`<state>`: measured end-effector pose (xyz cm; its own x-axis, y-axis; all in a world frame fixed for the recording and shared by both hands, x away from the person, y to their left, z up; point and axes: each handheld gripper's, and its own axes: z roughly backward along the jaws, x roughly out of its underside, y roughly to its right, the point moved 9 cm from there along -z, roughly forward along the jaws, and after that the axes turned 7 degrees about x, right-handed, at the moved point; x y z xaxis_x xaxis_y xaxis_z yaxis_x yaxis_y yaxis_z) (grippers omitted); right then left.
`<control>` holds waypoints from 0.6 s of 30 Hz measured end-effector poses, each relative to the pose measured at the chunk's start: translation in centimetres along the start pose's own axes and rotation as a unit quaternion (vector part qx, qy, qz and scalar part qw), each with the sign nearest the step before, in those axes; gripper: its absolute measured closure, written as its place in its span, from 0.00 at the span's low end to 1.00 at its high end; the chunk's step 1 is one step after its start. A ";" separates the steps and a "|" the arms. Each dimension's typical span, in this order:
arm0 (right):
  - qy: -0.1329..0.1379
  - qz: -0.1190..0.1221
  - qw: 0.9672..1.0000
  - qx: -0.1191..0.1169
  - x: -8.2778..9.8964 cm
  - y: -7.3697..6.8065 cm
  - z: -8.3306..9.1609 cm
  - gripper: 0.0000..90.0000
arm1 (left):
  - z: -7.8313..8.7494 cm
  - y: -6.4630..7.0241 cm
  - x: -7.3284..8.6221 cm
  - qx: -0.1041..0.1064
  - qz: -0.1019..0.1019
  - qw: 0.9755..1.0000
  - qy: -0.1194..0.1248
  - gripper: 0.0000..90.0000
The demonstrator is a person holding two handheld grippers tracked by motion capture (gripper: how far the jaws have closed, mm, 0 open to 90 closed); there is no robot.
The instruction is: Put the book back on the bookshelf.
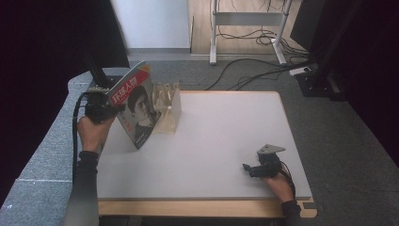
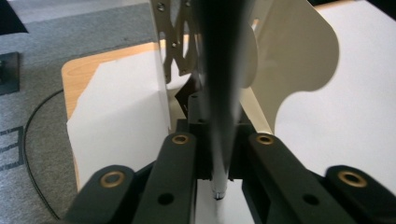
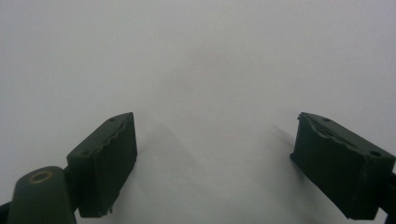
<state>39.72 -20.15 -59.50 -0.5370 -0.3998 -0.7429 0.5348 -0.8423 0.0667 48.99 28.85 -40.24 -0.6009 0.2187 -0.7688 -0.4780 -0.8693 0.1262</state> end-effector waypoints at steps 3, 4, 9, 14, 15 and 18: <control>0.000 0.000 1.000 0.000 0.0 0.0 0.0 0.14 | 0.0 -0.3 -0.2 -0.028 -0.010 0.999 0.016 0.97; 0.000 0.000 1.000 0.000 0.0 0.0 0.0 0.14 | 0.0 -0.3 -0.3 -0.034 -0.011 0.999 0.023 0.97; 0.000 -0.001 1.000 -0.001 0.0 0.0 0.0 0.14 | -0.7 -0.5 -0.2 -0.040 -0.010 0.999 0.029 0.97; 0.000 -0.001 1.000 0.000 0.0 0.0 0.0 0.14 | -0.9 -0.9 0.1 -0.031 -0.002 0.999 0.010 0.91; 0.000 0.000 1.000 -0.001 0.0 0.0 0.0 0.14 | -0.9 -1.0 0.2 -0.033 -0.005 0.999 0.007 0.88; 0.001 0.001 1.000 0.000 0.0 0.0 0.0 0.14 | -1.3 -1.0 0.5 -0.025 -0.002 1.000 -0.002 0.75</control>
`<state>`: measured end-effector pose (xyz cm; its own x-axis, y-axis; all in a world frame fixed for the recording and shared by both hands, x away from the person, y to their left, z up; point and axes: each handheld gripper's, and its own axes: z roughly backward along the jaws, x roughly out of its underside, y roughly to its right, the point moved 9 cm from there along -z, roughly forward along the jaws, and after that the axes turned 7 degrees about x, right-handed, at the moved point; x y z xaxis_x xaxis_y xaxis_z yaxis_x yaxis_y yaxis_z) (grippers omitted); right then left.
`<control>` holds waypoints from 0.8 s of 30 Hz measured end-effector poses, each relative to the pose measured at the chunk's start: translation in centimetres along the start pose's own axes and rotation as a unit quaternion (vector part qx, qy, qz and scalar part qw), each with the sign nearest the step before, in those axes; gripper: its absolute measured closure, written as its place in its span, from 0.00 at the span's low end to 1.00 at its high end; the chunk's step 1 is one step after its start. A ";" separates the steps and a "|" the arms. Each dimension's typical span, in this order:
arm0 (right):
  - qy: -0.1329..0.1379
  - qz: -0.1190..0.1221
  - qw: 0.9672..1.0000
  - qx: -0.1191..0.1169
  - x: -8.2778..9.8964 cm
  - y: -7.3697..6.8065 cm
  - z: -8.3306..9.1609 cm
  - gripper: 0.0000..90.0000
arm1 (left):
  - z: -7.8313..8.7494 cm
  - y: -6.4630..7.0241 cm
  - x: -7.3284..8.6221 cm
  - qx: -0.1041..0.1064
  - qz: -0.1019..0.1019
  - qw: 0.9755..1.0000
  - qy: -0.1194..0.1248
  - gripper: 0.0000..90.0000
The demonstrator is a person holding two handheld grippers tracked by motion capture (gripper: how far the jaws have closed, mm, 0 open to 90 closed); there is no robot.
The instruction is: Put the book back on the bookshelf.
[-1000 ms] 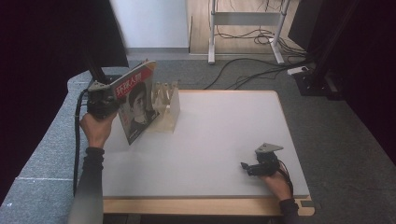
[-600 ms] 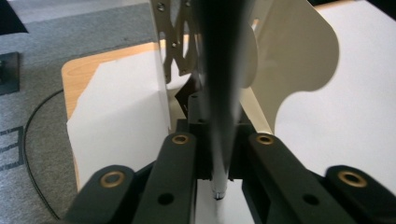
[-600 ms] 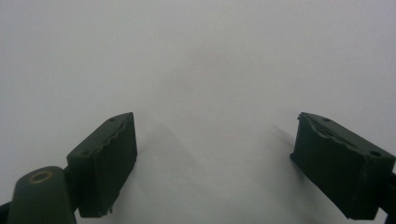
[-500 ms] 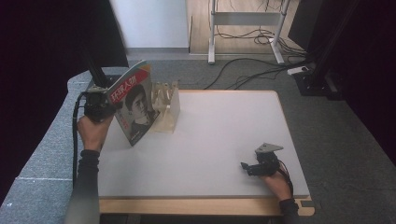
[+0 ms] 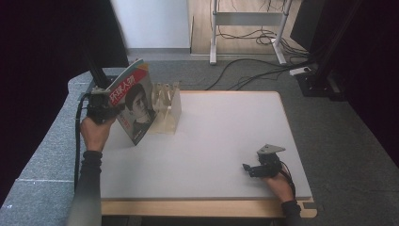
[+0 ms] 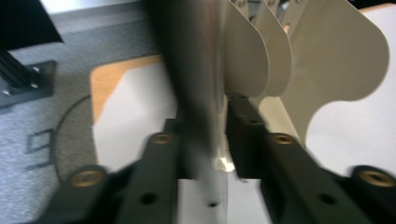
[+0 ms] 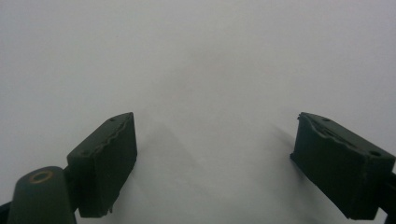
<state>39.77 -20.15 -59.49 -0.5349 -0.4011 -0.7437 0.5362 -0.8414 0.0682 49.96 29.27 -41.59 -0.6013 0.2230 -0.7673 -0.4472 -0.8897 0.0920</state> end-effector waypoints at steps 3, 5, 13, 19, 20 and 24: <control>0.000 0.000 1.000 0.000 0.0 0.0 0.0 0.14 | -0.2 -0.1 0.2 -0.001 0.000 1.000 -0.004 0.63; 0.000 0.000 1.000 0.000 0.0 0.0 0.0 0.14 | -0.1 -0.1 0.2 0.002 0.000 1.000 0.001 0.56; 0.000 0.001 1.000 0.001 0.0 0.0 0.0 0.14 | 0.5 0.1 0.5 0.012 -0.005 1.000 0.015 0.31; 0.000 0.003 1.000 0.001 0.0 0.0 0.0 0.14 | 1.7 0.5 1.0 0.024 -0.006 0.999 0.031 0.17; 0.000 0.002 1.000 0.001 0.0 0.0 0.0 0.14 | 1.9 0.6 1.1 0.029 -0.005 0.999 0.035 0.16; 0.000 0.003 1.000 0.001 0.0 0.0 0.0 0.14 | 2.8 1.1 2.0 0.047 0.002 0.998 0.042 0.13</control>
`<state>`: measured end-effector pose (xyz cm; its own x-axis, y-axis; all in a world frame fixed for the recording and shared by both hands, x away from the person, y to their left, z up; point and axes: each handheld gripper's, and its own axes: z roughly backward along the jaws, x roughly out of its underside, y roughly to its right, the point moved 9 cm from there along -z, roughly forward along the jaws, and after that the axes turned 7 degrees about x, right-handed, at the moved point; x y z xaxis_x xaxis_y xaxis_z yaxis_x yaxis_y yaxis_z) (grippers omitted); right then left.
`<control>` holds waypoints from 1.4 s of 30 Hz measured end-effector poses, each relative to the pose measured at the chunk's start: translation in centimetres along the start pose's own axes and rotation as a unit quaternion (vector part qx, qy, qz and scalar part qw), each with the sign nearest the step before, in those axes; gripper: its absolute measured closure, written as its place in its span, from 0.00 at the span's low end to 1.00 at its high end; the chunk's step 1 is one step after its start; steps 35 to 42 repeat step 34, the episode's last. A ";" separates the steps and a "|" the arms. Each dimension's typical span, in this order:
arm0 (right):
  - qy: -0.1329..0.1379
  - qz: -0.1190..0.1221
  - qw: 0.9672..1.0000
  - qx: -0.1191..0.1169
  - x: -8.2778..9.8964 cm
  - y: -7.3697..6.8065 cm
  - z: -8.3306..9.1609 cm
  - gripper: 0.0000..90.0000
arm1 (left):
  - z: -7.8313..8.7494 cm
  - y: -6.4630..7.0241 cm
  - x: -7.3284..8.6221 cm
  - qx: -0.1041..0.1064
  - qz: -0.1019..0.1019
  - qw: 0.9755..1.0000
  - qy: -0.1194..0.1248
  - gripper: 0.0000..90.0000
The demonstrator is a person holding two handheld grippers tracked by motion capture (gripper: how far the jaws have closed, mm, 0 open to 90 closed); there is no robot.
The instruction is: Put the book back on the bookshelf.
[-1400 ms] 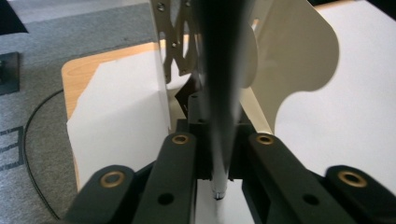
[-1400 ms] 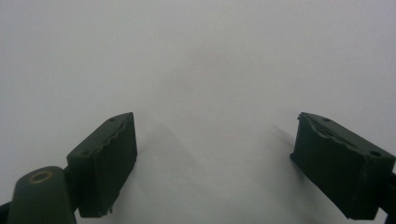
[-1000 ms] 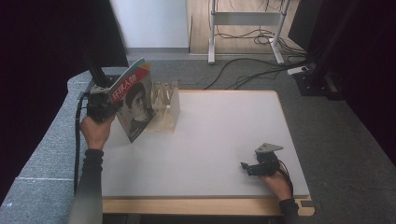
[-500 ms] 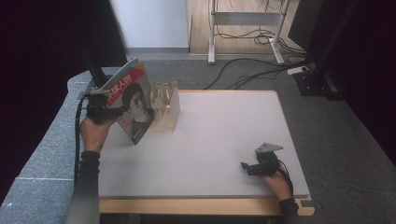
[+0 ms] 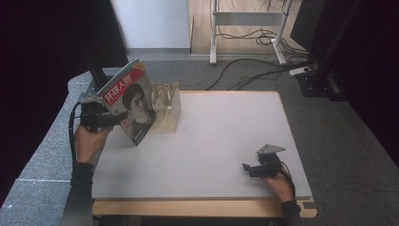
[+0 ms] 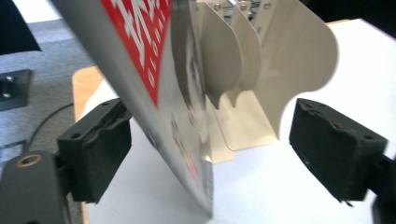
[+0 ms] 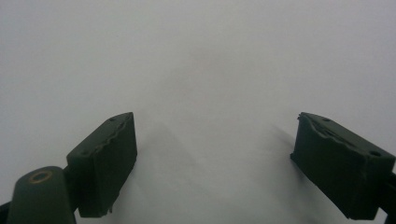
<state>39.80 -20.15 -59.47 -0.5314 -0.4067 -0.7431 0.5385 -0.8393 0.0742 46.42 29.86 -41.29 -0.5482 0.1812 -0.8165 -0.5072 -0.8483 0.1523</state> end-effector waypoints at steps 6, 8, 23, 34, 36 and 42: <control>-0.001 0.000 1.000 0.000 0.0 0.0 0.0 0.14 | 0.9 1.3 2.4 0.016 -0.008 1.000 -0.009 0.02; -0.001 -0.001 1.000 0.000 0.0 0.0 0.0 0.14 | 1.0 1.9 3.4 0.020 -0.014 1.000 -0.010 0.00; -0.001 -0.001 1.000 0.001 0.0 -0.1 0.0 0.14 | -6.1 6.3 15.3 0.063 -0.029 0.996 -0.064 0.00; 0.000 -0.002 1.000 0.002 0.1 -0.1 0.1 0.14 | -8.2 7.1 18.0 0.035 -0.065 0.988 -0.133 0.00; 0.000 -0.002 1.000 0.002 0.1 -0.1 0.1 0.14 | -8.2 7.1 18.0 0.035 -0.065 0.988 -0.133 0.00; 0.000 -0.002 1.000 0.002 0.1 -0.1 0.1 0.14 | -8.2 7.1 18.0 0.035 -0.065 0.988 -0.133 0.00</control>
